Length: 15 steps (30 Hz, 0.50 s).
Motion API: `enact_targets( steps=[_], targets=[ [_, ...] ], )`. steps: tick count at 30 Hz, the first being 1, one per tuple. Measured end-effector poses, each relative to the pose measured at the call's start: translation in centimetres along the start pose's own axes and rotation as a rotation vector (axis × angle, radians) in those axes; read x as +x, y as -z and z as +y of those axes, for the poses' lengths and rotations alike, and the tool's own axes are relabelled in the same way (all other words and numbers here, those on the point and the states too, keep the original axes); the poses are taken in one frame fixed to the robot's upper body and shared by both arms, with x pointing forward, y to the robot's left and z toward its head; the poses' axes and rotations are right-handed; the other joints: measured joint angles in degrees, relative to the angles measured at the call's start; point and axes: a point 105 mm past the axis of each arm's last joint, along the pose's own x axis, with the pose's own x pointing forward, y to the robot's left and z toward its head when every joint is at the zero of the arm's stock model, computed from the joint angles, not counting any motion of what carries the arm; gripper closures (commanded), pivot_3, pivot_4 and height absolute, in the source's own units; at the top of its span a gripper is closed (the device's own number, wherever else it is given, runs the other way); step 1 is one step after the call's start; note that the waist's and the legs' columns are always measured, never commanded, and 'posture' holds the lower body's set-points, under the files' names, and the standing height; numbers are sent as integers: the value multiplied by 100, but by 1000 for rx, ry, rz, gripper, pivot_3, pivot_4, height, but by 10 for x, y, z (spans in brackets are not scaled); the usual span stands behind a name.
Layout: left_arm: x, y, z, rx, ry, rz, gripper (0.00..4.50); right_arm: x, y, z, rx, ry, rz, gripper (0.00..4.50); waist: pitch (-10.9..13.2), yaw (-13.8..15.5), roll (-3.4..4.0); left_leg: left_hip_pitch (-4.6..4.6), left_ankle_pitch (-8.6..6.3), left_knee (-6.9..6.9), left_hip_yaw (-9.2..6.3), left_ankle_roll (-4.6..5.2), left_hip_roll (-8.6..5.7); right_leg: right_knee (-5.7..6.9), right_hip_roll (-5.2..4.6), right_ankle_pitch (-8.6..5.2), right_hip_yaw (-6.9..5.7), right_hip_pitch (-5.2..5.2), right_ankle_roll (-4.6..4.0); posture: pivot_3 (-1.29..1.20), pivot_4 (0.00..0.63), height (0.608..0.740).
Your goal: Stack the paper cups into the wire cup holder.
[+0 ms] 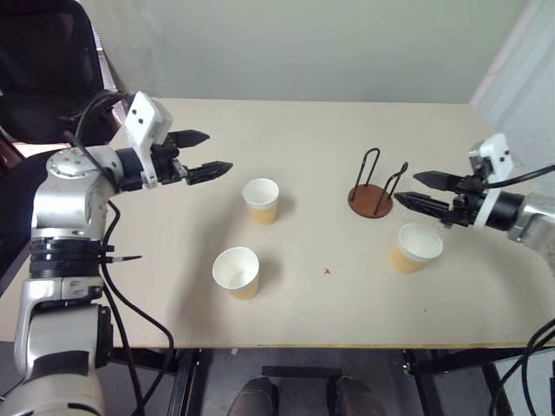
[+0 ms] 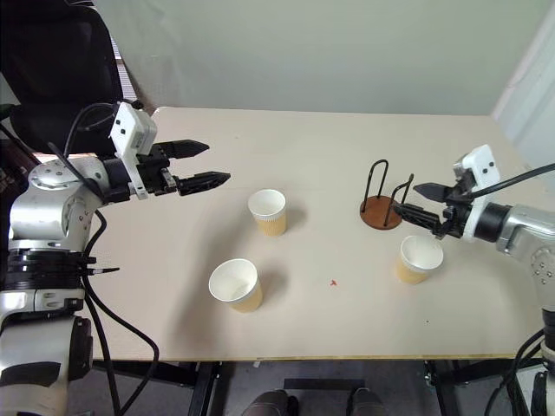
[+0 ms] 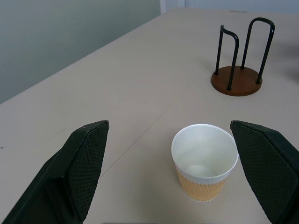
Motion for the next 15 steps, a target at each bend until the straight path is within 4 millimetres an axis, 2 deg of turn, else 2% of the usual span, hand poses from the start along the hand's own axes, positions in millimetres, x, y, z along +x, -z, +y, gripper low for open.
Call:
enact_targets(
  steps=[5, 8, 15],
  targets=[
    [-1, 5, 5, -9, -36, 9, 32, 0, -1, -4, -7, 37, -2, 690, 0, 0, 0, 0, 0, 1, -2, 0, 0, 1, 0, 0, 0, 0, 0, 0, 150, 740],
    [2, 4, 2, -11, -9, 7, 32, -2, 0, -7, 3, 65, 6, 690, 0, 1, 0, -1, 0, 0, -2, 0, 0, 0, 0, 0, 0, 0, 0, 0, 150, 740],
    [17, 0, -27, 0, 231, 32, 32, -14, 4, -6, 55, 120, 85, 690, 0, 11, 0, -2, 0, -2, 0, -1, -1, -2, -2, 0, 0, 0, 0, 0, 150, 740]
  ],
)
